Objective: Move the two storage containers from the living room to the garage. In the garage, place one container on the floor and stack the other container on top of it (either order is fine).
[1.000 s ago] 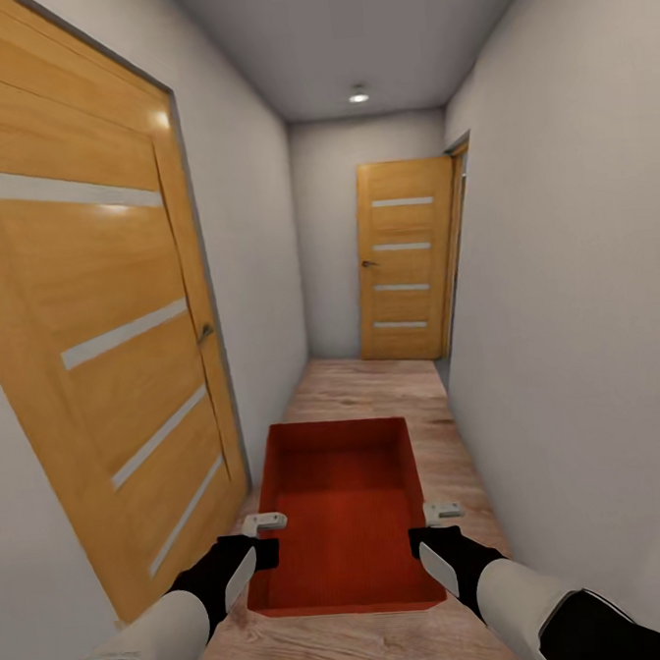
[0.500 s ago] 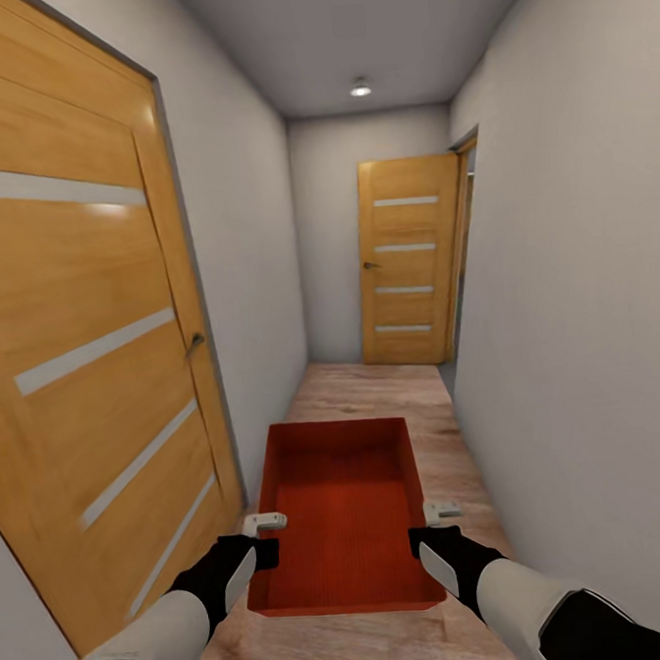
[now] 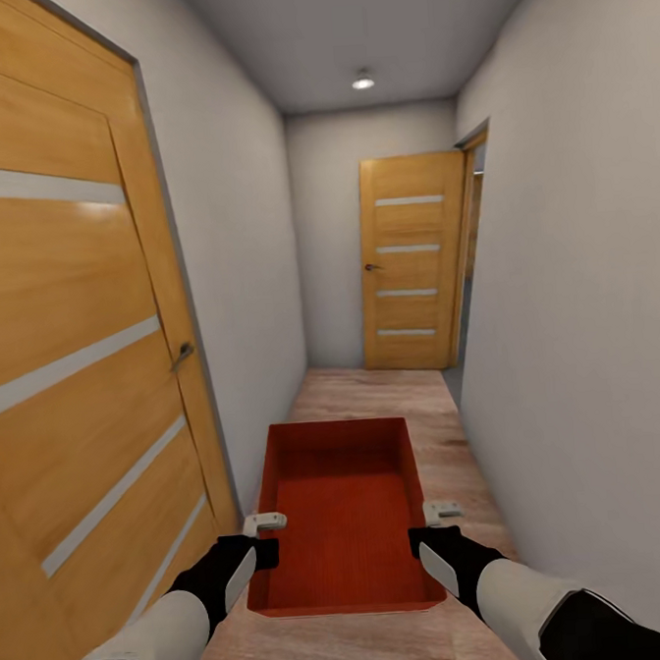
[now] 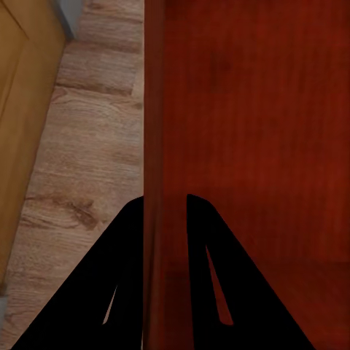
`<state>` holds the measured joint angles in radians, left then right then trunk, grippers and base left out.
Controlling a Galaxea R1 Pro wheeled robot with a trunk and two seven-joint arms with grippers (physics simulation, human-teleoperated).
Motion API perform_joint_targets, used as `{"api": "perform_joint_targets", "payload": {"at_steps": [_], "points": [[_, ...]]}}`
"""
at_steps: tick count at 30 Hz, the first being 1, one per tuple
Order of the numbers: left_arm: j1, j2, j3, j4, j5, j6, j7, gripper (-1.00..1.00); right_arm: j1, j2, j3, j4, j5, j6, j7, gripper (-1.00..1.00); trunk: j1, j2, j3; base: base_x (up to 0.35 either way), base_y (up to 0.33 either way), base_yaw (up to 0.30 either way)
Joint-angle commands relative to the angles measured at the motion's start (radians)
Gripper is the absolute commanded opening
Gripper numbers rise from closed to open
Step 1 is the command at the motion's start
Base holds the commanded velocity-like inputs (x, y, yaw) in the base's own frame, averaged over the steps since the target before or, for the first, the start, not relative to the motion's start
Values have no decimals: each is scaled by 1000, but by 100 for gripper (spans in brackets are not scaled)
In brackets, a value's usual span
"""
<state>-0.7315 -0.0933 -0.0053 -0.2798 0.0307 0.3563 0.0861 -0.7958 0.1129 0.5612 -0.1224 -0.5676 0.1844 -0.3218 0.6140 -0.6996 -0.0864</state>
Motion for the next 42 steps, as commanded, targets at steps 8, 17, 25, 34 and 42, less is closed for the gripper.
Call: {"api": "perform_joint_targets", "payload": {"at_steps": [8, 17, 25, 34, 42], "points": [[0, -6, 8, 1, -17, 7, 11, -100, 0, 2, 14, -3, 25, 7, -8, -100, 1, -1, -2, 322, 0, -92], [0, -6, 8, 1, -17, 7, 11, -100, -1, 2, 14, -3, 26, 7, -8, -100, 1, -1, -2, 322, 0, -170], [0, -6, 8, 1, -17, 8, 11, -100, -1, 1, 14, -3, 26, 7, -8, -100, 1, -1, -2, 322, 0, -4], [0, -6, 8, 1, -17, 8, 11, -100, -1, 1, 14, -3, 26, 7, -8, -100, 1, -1, -2, 322, 0, 0], [0, -6, 8, 1, -17, 7, 11, -100, -1, 1, 14, -3, 26, 7, -8, -100, 1, -1, -2, 322, 0, 0]]}}
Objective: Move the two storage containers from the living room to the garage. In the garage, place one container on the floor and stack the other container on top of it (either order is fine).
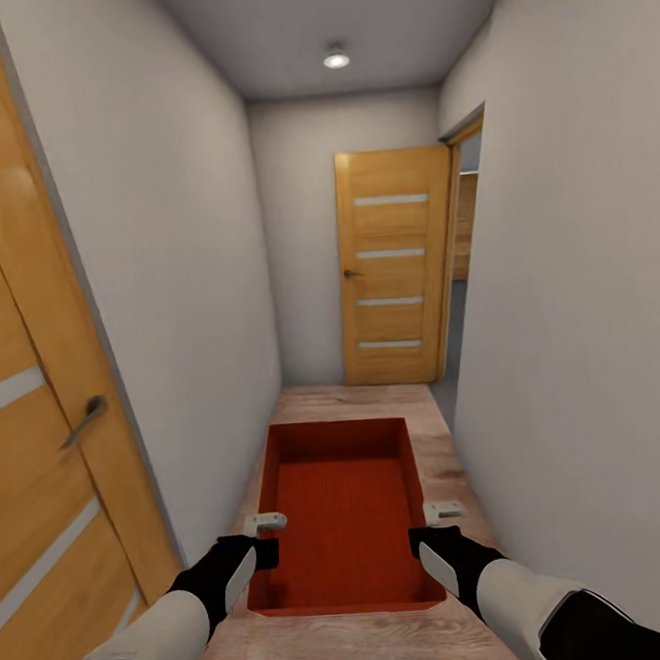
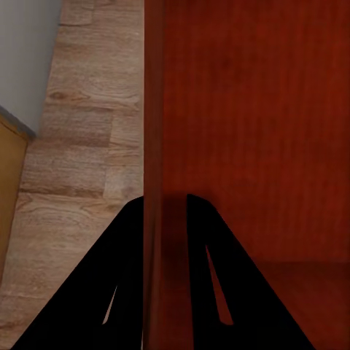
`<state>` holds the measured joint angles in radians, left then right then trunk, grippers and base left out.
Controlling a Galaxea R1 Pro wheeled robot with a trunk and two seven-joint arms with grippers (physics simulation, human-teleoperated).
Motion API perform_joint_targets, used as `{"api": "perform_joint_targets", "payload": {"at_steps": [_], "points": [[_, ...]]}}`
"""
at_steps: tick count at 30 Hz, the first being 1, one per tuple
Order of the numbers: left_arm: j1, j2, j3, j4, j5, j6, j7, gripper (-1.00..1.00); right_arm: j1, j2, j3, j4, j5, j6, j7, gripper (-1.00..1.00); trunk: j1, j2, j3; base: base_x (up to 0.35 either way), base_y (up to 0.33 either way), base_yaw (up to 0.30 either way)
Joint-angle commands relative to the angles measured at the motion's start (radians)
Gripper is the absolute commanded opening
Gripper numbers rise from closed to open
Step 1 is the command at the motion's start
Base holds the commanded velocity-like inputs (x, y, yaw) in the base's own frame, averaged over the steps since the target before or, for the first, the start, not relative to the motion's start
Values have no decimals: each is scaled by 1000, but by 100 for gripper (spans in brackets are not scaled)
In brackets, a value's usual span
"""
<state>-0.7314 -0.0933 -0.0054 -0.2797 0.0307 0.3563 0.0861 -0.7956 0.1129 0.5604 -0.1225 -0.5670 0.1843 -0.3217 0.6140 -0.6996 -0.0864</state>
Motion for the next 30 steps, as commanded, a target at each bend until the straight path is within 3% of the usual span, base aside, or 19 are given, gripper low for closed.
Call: {"api": "perform_joint_targets", "payload": {"at_steps": [1, 13, 30], "points": [[0, -6, 8, 1, -17, 7, 11, -100, -1, 1, 15, -3, 25, 7, -8, -100, 1, -1, -2, 322, 0, 0], [0, -6, 8, 1, -18, 7, 11, -100, -1, 2, 15, -3, 25, 7, -8, -100, 1, -1, -2, 322, 0, -87], [0, -6, 8, 1, -18, 7, 11, -100, -1, 1, 15, -3, 25, 7, -8, -100, 1, -1, -2, 322, 0, -4]]}}
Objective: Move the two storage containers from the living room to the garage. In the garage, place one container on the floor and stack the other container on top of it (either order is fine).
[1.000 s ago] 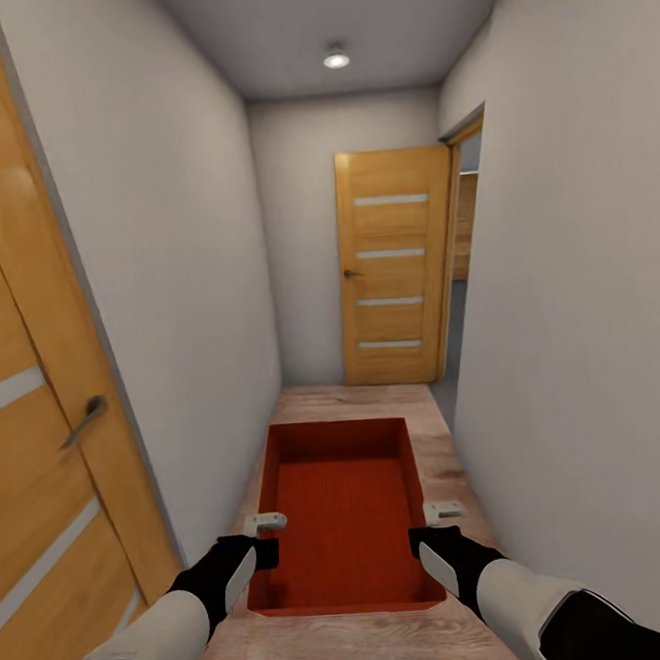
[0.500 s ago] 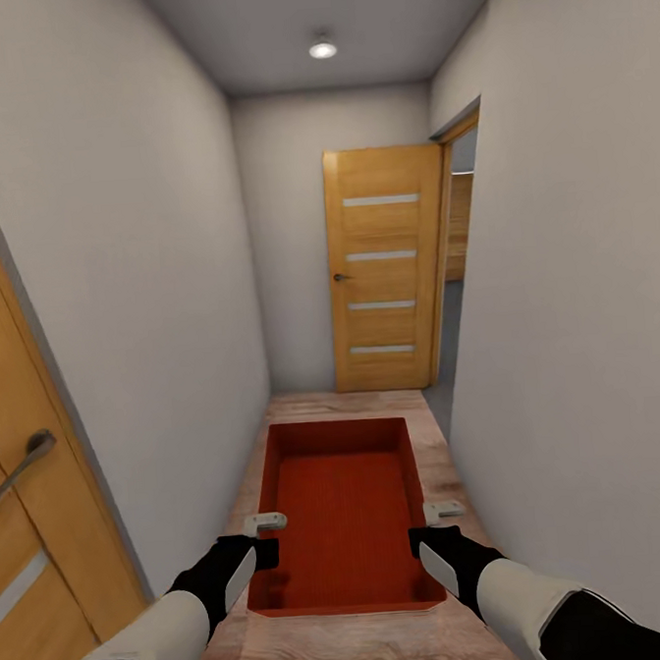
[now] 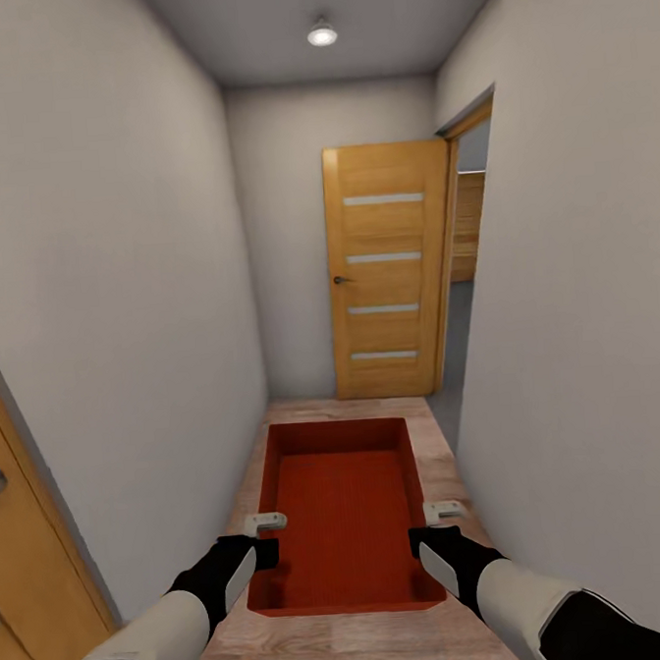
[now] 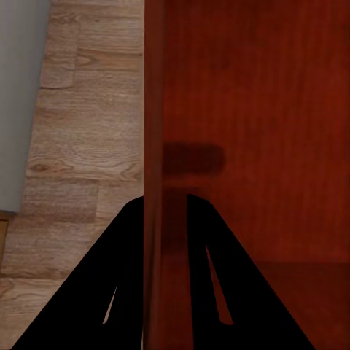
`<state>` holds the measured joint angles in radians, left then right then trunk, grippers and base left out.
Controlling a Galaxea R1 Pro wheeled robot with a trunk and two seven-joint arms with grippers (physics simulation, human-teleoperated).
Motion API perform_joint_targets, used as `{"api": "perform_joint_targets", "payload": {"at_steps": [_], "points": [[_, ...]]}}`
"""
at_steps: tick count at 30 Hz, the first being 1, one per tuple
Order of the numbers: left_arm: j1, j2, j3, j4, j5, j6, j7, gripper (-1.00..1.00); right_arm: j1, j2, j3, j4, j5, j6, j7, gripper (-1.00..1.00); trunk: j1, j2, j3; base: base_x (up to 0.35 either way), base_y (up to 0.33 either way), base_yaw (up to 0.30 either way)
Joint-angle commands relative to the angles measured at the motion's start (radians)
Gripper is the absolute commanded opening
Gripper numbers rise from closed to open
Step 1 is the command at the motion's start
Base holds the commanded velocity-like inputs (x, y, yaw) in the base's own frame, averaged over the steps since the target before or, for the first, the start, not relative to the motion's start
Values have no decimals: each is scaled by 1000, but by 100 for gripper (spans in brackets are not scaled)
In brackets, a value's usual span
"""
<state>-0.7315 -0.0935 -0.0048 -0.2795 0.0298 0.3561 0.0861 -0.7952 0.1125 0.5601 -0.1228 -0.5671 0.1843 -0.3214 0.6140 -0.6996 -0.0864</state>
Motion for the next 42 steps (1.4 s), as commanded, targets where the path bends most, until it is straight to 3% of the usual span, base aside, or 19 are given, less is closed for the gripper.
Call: {"api": "perform_joint_targets", "payload": {"at_steps": [1, 42], "points": [[0, -6, 8, 0, -17, 7, 11, -100, -1, 2, 15, -3, 25, 7, -8, -100, 1, -1, -2, 322, 0, 0], [0, -6, 8, 0, -17, 7, 11, -100, -1, 1, 15, -3, 25, 7, -8, -100, 1, -1, -2, 322, 0, 0]]}}
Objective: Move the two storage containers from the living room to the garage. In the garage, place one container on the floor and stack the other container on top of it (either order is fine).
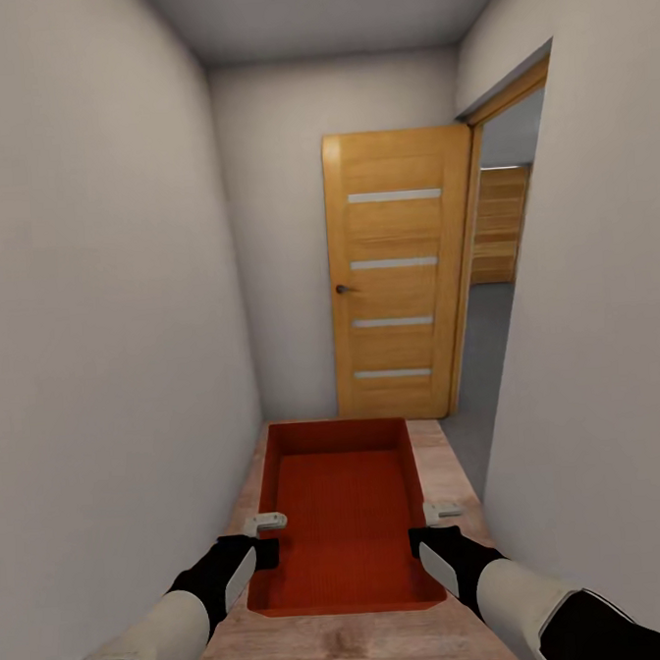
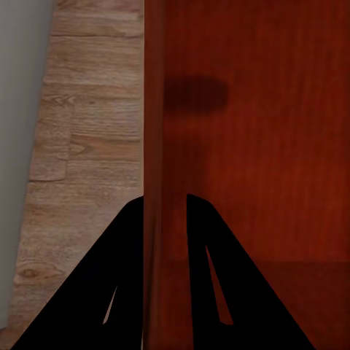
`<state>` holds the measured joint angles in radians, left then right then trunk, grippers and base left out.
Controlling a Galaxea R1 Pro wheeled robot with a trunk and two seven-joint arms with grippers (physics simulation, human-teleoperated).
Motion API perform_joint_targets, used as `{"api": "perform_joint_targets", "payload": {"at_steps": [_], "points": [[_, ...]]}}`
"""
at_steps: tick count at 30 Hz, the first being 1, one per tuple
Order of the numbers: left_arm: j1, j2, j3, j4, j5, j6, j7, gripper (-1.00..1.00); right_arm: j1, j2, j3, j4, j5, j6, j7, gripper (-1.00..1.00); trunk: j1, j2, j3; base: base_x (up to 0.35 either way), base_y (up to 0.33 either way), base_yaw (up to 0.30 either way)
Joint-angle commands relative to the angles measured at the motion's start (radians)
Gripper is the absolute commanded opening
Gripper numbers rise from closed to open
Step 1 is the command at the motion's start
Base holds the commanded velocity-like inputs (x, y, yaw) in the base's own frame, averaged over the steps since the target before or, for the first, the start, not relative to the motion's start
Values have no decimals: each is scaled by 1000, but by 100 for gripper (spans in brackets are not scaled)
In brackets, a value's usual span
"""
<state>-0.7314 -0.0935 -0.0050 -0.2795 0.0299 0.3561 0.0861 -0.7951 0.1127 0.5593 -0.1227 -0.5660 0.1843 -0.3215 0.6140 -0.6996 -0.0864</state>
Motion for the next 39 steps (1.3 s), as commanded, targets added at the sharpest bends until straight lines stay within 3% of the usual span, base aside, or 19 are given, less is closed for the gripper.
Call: {"api": "perform_joint_targets", "payload": {"at_steps": [1, 39], "points": [[0, -6, 8, 0, -18, 7, 10, -100, -1, 1, 16, -3, 24, 7, -8, -100, 1, -1, -2, 322, 0, 0], [0, -6, 8, 0, -18, 7, 10, -100, -1, 1, 16, -3, 24, 7, -8, -100, 1, -1, -2, 322, 0, 0]]}}
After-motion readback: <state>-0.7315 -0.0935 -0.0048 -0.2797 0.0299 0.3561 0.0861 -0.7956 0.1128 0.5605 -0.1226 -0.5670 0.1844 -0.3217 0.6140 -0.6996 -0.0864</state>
